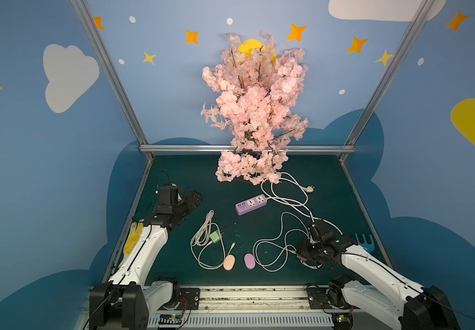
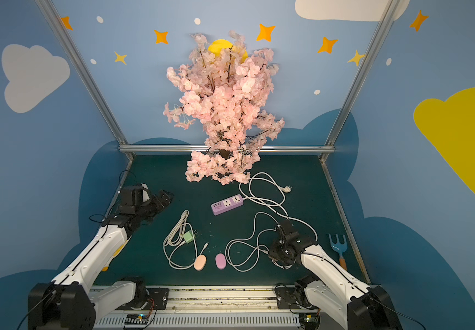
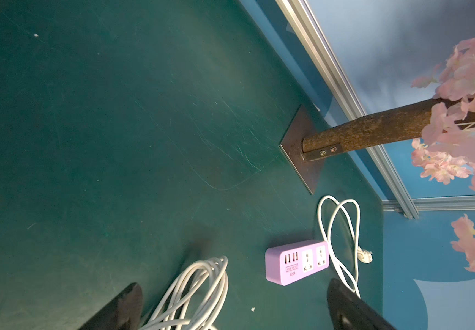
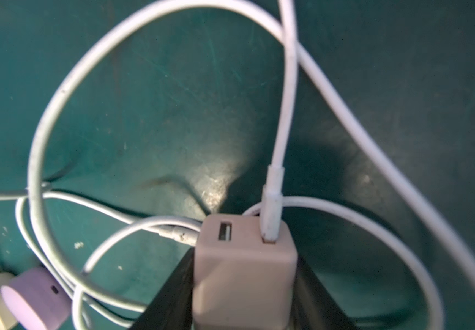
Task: Charge the bluetooth headset
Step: Pick up the plug from the center of the board.
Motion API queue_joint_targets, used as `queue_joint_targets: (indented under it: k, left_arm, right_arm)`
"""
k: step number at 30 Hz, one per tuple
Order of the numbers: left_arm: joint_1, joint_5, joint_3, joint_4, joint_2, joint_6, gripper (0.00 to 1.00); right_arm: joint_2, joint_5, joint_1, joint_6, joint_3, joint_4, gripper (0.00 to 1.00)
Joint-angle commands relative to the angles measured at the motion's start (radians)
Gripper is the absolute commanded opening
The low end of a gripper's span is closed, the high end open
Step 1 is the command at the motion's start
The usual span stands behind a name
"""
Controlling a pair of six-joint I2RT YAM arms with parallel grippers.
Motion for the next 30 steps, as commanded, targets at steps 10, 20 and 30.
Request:
queue_joint_targets:
  k: [10,20,30]
  left_arm:
    - [-0.091,0.14,0.08,-0.076,-0.078,0.071,1.0]
    - [-0.306,0.162,0.196,-0.108,-0.157,0.189,1.0]
    - [-0.631,0.099,0.156,0.011,-0.188,0.183,1.0]
  right_arm:
    - [-0.077,-0.086,0.004,-0.016,0.174,0.007,0.04]
    - [-0.142,-0.178,0.003,0.075,0.364,0.107,0.02]
    - [-0.081,-0.327,0.004,0.334,0.403,0.387,0.02]
